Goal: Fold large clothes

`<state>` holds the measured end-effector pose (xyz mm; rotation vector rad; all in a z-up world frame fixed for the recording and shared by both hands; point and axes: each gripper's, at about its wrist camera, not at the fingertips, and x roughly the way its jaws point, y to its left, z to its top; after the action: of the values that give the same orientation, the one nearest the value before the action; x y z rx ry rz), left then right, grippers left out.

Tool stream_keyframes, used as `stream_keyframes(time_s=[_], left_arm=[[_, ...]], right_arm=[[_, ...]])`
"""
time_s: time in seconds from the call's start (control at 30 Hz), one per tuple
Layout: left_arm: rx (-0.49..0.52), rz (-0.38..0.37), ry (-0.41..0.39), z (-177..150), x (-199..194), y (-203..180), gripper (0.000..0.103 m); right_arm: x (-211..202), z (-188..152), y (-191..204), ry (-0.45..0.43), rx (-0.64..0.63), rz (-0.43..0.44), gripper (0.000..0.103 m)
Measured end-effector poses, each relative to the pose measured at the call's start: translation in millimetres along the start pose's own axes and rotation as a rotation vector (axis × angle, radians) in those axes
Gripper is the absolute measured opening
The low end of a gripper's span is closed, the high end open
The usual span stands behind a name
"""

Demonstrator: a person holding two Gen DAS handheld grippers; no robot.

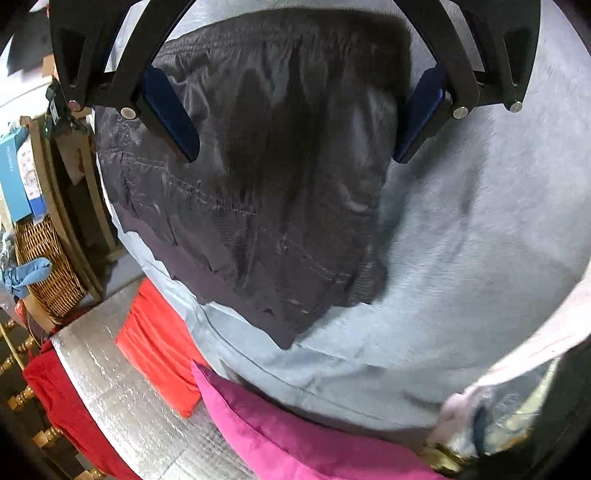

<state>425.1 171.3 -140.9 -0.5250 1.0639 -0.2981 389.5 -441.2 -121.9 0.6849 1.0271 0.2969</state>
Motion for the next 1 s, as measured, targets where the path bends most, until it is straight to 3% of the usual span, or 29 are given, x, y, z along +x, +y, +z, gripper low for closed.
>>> stream_keyframes(time_s=[0.1,0.13,0.23,0.33,0.37,0.4,0.5,0.7,0.8,0.9,1.0], left_arm=[[0.016,0.004,0.052,5.3,15.9,-1.7,0.102],[0.019,0.015,0.078,5.8,23.3,-1.4,0.102],[0.064,0.056,0.075,1.9,32.4,-7.7,0.102],[0.148,0.112,0.086,0.1,39.5,-25.6,0.068],[0.141,0.103,0.090,1.8,37.4,-28.3,0.050],[0.130,0.097,0.089,3.7,35.0,-28.9,0.036],[0.148,0.108,0.066,9.7,15.8,-41.2,0.021],[0.229,0.102,-0.067,16.7,-47.8,-88.3,0.018],[0.272,0.068,-0.139,4.1,-92.1,-108.8,0.018],[0.309,0.026,-0.196,-28.6,-125.7,-116.9,0.019],[0.312,0.003,-0.199,-66.5,-127.6,-109.5,0.020]], right_arm=[[22.3,5.9,10.2,0.041,-0.031,0.004,0.103],[28.8,7.7,13.6,0.054,-0.046,-0.009,0.098],[44.3,10.1,25.2,0.091,-0.103,-0.077,0.059],[50.4,13.7,37.3,0.127,-0.124,-0.103,0.034],[47.4,13.8,43.9,0.127,-0.156,-0.122,0.021],[45.4,13.6,53.3,0.125,-0.187,-0.138,0.019],[26.9,14.3,83.8,0.097,-0.261,-0.166,0.014],[-36.6,13.6,158.2,0.008,-0.443,-0.194,0.012],[-80.3,3.4,185.2,-0.039,-0.520,-0.194,0.011],[-119.2,-18.8,181.8,-0.089,-0.540,-0.193,0.011],[-134.3,-49.7,160.7,-0.108,-0.518,-0.196,0.011]])
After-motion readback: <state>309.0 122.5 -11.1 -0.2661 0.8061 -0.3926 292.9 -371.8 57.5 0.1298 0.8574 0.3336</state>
